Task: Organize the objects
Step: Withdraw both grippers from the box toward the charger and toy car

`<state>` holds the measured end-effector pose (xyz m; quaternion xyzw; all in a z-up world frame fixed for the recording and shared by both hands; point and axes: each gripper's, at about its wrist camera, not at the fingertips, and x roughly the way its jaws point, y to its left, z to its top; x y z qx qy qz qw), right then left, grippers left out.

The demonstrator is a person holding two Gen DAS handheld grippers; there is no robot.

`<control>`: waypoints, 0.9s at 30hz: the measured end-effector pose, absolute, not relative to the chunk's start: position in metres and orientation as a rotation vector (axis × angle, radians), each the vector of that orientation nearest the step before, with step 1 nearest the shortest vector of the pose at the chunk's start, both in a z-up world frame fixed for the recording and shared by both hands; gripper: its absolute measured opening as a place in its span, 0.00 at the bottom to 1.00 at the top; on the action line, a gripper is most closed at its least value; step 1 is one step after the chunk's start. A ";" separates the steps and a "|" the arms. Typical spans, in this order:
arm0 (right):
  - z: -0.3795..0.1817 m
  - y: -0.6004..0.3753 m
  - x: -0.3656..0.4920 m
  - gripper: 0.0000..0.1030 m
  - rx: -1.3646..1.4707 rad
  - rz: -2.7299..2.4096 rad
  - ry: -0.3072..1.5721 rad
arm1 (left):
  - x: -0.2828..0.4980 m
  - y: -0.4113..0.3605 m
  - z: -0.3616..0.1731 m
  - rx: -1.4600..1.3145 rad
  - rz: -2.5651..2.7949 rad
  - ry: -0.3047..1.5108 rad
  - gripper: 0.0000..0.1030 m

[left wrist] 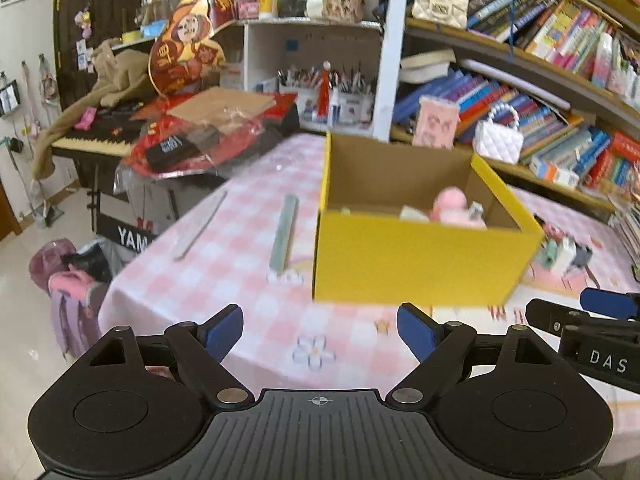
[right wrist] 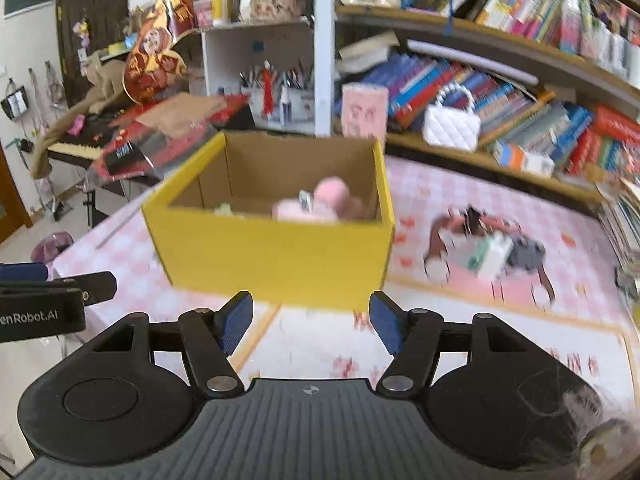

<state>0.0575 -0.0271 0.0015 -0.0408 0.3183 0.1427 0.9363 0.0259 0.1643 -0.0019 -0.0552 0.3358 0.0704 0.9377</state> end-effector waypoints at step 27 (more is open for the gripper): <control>-0.019 -0.114 -0.033 0.70 0.043 -0.125 0.725 | 0.008 0.072 -0.014 0.061 -0.252 0.717 0.90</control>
